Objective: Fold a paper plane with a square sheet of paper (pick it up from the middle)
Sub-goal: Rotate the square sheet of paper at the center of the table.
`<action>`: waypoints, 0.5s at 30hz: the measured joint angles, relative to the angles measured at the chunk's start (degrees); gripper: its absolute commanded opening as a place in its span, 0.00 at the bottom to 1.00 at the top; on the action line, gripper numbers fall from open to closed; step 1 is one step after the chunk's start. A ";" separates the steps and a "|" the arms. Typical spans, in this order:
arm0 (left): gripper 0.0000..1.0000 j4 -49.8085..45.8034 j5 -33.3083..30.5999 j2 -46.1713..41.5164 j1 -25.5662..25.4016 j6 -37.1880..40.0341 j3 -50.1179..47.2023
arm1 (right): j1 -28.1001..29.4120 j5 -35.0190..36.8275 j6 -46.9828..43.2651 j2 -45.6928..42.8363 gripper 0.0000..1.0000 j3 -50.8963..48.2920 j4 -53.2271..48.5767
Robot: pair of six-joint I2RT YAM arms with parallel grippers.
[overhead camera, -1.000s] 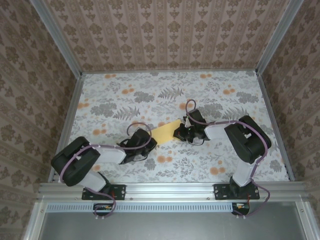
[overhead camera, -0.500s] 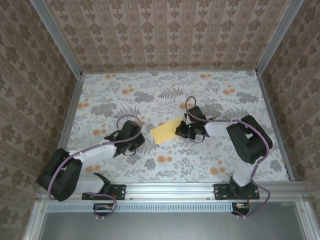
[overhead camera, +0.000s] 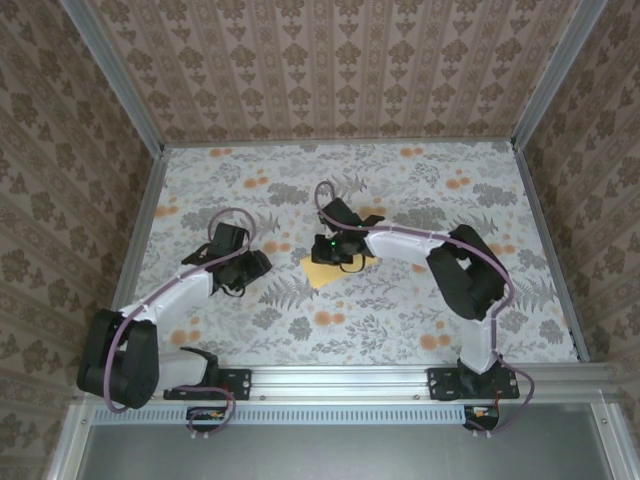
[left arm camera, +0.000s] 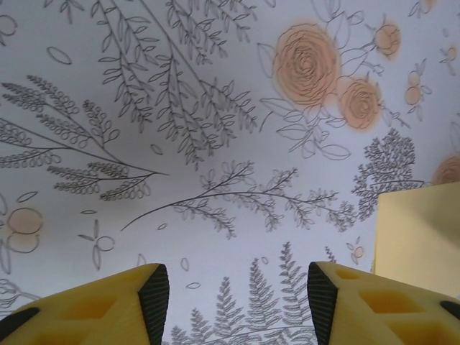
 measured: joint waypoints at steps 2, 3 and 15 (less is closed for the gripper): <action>0.63 -0.85 0.15 0.00 0.33 0.81 0.00 | 0.52 0.22 -0.17 2.67 0.10 2.38 -1.66; 0.64 -1.20 0.26 0.00 0.37 1.16 0.00 | 0.72 0.44 -0.22 4.04 0.10 3.45 -2.40; 0.68 -3.30 1.25 1.16 0.37 3.89 0.96 | 1.99 -0.55 -6.10 6.27 0.06 4.98 -6.78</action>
